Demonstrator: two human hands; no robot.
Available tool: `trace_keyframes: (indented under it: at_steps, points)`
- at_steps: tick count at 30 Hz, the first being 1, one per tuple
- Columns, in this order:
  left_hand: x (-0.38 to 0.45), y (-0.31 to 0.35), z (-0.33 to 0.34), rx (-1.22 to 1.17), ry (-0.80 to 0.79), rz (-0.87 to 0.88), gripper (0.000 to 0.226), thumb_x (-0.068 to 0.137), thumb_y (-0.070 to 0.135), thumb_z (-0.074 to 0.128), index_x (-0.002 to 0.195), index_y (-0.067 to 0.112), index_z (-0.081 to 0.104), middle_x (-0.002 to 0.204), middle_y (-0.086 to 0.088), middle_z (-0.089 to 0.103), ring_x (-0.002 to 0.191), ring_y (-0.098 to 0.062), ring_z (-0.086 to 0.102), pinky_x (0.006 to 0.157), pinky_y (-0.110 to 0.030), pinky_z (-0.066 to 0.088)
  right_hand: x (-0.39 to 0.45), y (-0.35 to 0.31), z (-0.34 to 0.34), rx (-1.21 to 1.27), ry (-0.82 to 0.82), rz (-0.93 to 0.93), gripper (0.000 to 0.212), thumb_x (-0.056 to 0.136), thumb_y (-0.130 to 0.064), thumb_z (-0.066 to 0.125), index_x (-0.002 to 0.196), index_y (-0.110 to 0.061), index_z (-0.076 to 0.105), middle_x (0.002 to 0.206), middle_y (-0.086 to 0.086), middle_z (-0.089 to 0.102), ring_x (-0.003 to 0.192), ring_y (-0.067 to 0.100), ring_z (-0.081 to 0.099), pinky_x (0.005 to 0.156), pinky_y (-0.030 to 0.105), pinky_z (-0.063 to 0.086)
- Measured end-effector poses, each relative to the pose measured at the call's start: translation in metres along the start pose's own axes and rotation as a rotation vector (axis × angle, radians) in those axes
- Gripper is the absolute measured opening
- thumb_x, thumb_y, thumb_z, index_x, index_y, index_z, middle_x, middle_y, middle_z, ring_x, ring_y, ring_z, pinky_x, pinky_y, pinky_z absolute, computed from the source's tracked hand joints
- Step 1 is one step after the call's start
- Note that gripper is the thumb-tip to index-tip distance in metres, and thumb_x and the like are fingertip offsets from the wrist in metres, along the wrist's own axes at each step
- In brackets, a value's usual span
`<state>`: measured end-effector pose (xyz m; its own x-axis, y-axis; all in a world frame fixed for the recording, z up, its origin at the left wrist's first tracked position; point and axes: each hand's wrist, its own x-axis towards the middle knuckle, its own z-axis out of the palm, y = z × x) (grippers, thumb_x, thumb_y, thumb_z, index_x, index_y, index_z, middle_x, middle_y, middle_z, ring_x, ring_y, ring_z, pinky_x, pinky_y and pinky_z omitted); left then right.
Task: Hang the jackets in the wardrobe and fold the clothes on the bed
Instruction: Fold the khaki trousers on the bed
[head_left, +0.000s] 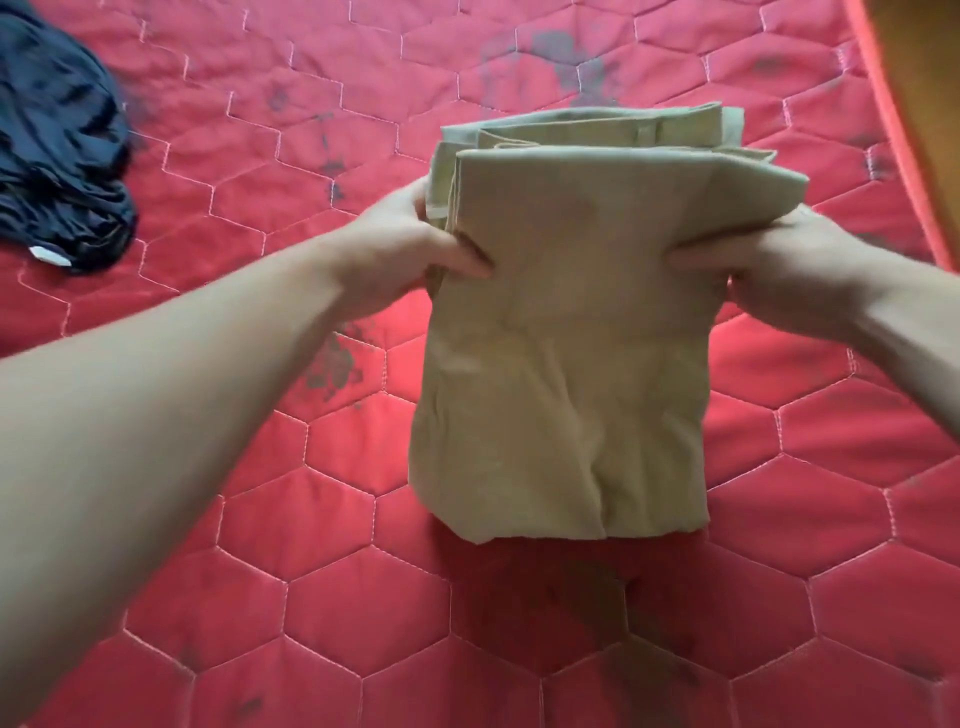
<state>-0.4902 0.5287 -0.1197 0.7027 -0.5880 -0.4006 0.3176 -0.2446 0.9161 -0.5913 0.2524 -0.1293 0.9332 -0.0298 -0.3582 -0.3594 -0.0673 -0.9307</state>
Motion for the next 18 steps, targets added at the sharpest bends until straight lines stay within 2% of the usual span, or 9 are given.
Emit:
trace_keyframes:
  at_steps: [1, 3, 4, 6, 9, 11, 14, 16, 18]
  points:
    - [-0.001, 0.003, 0.002, 0.025, 0.064, 0.025, 0.063, 0.059, -0.013, 0.067, 0.117, 0.01, 0.057, 0.101, -0.011, 0.067, 0.092, -0.028, 0.065, 0.08, -0.053, 0.053, 0.002, -0.004, 0.002, 0.088, 0.025, -0.028, 0.049, 0.08, 0.011, 0.058, 0.124, -0.01, 0.06, 0.116, 0.009, 0.065, 0.103, 0.018, 0.064, 0.09, 0.041, 0.051]
    - [-0.002, 0.005, 0.007, 0.107, 0.202, 0.123, 0.048, 0.064, -0.018, 0.067, 0.098, 0.015, 0.062, 0.077, 0.007, 0.068, 0.068, -0.011, 0.064, 0.059, -0.028, 0.052, 0.001, -0.011, 0.006, 0.109, 0.08, -0.082, 0.057, 0.075, 0.02, 0.055, 0.12, -0.013, 0.061, 0.109, 0.005, 0.067, 0.098, 0.015, 0.064, 0.082, 0.034, 0.053]
    - [-0.004, 0.004, 0.01, 0.157, 0.25, 0.218, 0.041, 0.07, -0.015, 0.068, 0.092, 0.018, 0.063, 0.071, 0.015, 0.066, 0.063, -0.002, 0.06, 0.056, -0.021, 0.049, -0.001, -0.011, 0.004, 0.055, 0.114, -0.131, 0.059, 0.073, 0.023, 0.055, 0.117, -0.015, 0.061, 0.105, 0.001, 0.068, 0.095, 0.011, 0.065, 0.08, 0.029, 0.053]
    - [-0.014, -0.003, 0.02, 0.293, 0.304, 0.414, 0.028, 0.076, 0.001, 0.072, 0.097, 0.018, 0.064, 0.083, 0.014, 0.065, 0.074, 0.002, 0.056, 0.068, -0.016, 0.048, -0.011, -0.008, 0.003, -0.136, 0.165, -0.248, 0.056, 0.072, 0.021, 0.061, 0.112, -0.018, 0.062, 0.101, -0.003, 0.069, 0.088, 0.003, 0.064, 0.076, 0.019, 0.052]
    - [-0.034, -0.023, 0.023, 0.812, 0.363, 0.671, 0.036, 0.07, -0.002, 0.065, 0.106, 0.002, 0.065, 0.091, 0.0, 0.052, 0.08, -0.006, 0.043, 0.074, -0.013, 0.038, -0.033, 0.015, 0.003, -0.604, 0.293, -0.485, 0.041, 0.076, 0.001, 0.072, 0.114, -0.011, 0.062, 0.103, 0.004, 0.064, 0.09, 0.006, 0.058, 0.079, 0.01, 0.045]
    - [-0.047, -0.035, 0.018, 0.986, 0.26, 0.713, 0.043, 0.065, -0.002, 0.067, 0.108, 0.002, 0.067, 0.096, -0.006, 0.059, 0.088, -0.019, 0.053, 0.081, -0.028, 0.041, -0.051, 0.041, 0.002, -0.88, 0.285, -0.67, 0.034, 0.076, -0.002, 0.066, 0.11, -0.001, 0.065, 0.101, 0.013, 0.062, 0.092, 0.024, 0.058, 0.081, 0.027, 0.046]
    - [-0.068, -0.053, 0.012, 1.234, 0.005, 0.752, 0.041, 0.064, 0.012, 0.064, 0.104, 0.012, 0.07, 0.108, -0.006, 0.065, 0.094, -0.032, 0.059, 0.081, -0.045, 0.047, -0.072, 0.08, 0.002, -1.188, 0.107, -0.727, 0.034, 0.07, 0.007, 0.066, 0.102, -0.002, 0.072, 0.105, 0.02, 0.064, 0.09, 0.038, 0.062, 0.074, 0.047, 0.052]
    - [-0.078, -0.064, 0.012, 1.372, -0.139, 0.726, 0.037, 0.066, 0.018, 0.061, 0.101, 0.02, 0.071, 0.105, -0.001, 0.065, 0.088, -0.03, 0.06, 0.073, -0.043, 0.047, -0.082, 0.096, 0.007, -1.279, 0.027, -0.674, 0.041, 0.066, 0.01, 0.073, 0.104, -0.006, 0.073, 0.109, 0.018, 0.065, 0.089, 0.039, 0.064, 0.067, 0.049, 0.054]
    - [-0.085, -0.07, 0.017, 1.448, -0.228, 0.653, 0.035, 0.068, 0.028, 0.06, 0.102, 0.027, 0.07, 0.105, 0.002, 0.064, 0.087, -0.026, 0.059, 0.074, -0.04, 0.044, -0.088, 0.101, 0.012, -1.322, -0.027, -0.637, 0.044, 0.065, 0.009, 0.07, 0.105, -0.01, 0.074, 0.11, 0.014, 0.066, 0.088, 0.038, 0.064, 0.063, 0.047, 0.053]
